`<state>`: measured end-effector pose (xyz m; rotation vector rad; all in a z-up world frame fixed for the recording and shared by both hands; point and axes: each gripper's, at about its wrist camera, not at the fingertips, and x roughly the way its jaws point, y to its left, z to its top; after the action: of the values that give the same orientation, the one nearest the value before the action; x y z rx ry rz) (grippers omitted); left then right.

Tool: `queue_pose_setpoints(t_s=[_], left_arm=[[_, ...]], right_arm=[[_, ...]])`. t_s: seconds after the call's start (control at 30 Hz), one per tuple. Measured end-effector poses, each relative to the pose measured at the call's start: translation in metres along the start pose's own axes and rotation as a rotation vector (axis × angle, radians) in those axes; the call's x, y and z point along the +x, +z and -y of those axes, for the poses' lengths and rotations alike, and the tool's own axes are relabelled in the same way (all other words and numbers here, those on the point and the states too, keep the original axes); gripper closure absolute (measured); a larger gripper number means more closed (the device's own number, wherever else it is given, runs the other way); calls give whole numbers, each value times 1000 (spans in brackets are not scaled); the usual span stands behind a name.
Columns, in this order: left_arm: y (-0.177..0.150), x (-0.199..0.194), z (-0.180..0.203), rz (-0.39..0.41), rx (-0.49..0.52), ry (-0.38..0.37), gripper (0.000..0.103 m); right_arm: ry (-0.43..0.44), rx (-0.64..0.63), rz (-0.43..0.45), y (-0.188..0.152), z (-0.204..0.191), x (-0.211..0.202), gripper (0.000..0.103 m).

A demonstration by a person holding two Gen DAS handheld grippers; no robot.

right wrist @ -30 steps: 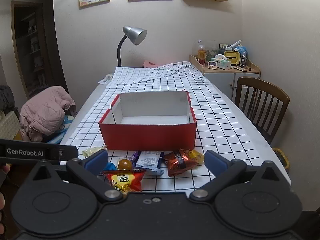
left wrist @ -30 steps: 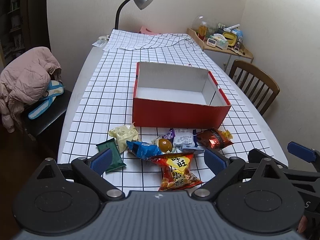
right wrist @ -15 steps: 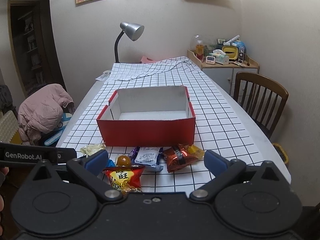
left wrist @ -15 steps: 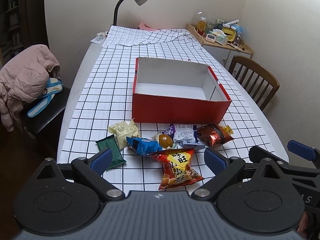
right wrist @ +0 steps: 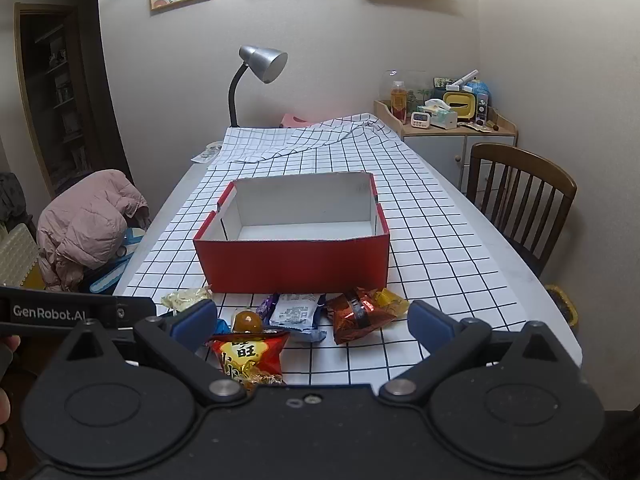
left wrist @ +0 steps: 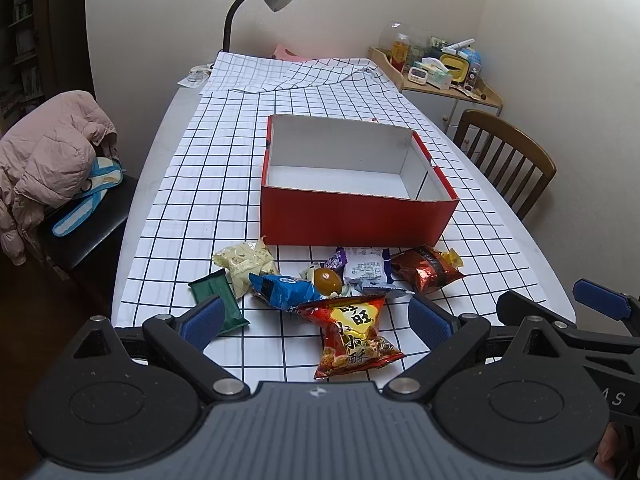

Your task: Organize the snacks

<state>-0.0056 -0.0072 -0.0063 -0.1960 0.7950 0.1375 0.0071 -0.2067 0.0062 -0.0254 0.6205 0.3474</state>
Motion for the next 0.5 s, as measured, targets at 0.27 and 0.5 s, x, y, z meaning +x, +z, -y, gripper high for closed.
queue_pose_setpoints(t_s=[0.27,0.5], left_arm=[[-2,-3,0,3,7,-5,4],[-2,-3,0,3,5,-5,4]], right_arm=[[-6,-2,12,0,0,-3,1],[10,-4,10,-1,-1,-5,1]])
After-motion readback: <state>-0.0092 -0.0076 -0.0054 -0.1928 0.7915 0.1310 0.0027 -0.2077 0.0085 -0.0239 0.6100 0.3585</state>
